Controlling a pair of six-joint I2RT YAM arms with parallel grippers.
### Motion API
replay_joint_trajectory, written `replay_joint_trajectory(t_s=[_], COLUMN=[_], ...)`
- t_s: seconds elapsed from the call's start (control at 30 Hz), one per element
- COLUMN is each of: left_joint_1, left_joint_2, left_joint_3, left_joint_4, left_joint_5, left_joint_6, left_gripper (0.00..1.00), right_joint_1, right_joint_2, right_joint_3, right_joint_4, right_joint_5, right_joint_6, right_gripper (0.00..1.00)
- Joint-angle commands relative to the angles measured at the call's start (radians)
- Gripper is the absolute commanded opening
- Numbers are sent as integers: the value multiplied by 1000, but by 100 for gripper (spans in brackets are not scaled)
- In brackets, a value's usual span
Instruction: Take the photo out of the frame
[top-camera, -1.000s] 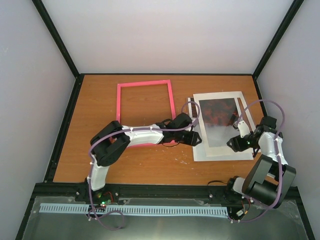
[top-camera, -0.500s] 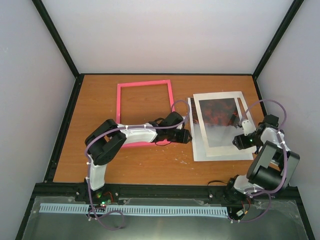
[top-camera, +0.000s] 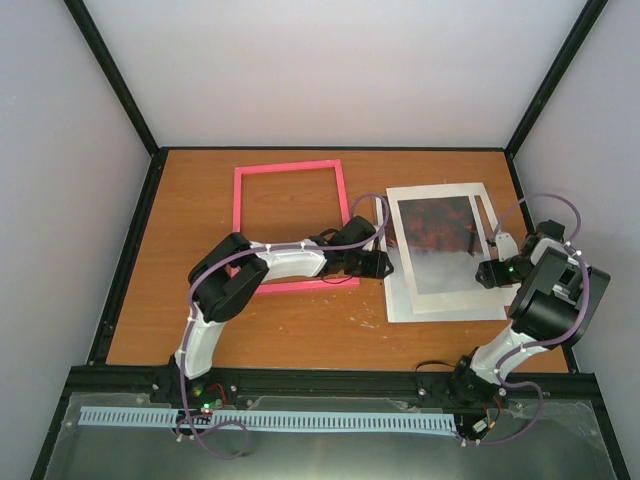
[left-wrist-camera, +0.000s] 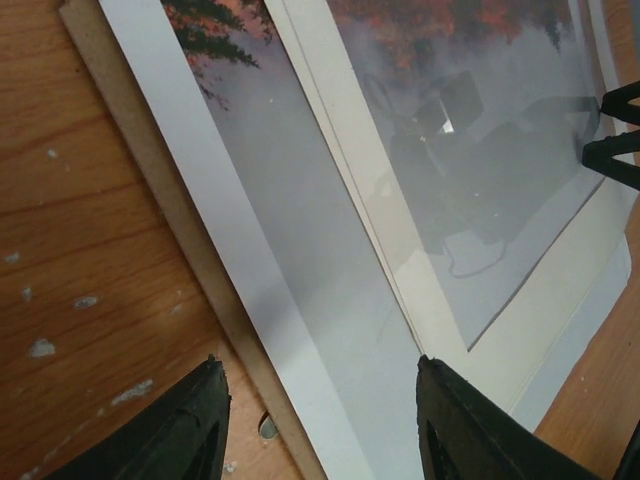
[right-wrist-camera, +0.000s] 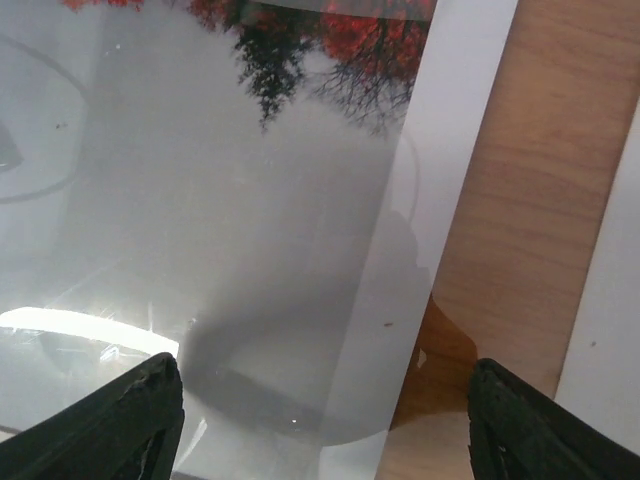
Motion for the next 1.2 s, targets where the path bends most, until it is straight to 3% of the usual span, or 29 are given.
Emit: replay_joint_trajectory(t_s=[0.0, 0.27, 1.17], left_joint_1=[10, 11, 10], left_joint_2=[16, 7, 83], left_joint_3=[43, 22, 61], left_joint_4=[-24, -29, 27], left_joint_5=[22, 45, 163], left_joint_6=[-15, -22, -49], left_gripper=[51, 51, 46], right_joint_1=[-6, -7, -29], right_joint_2=[39, 29, 63], right_joint_3=[-12, -93, -103], right_joint_4=[-50, -46, -51], right_joint_5=[-14, -24, -46], right_joint_6=[-21, -53, -73], right_gripper=[75, 73, 72])
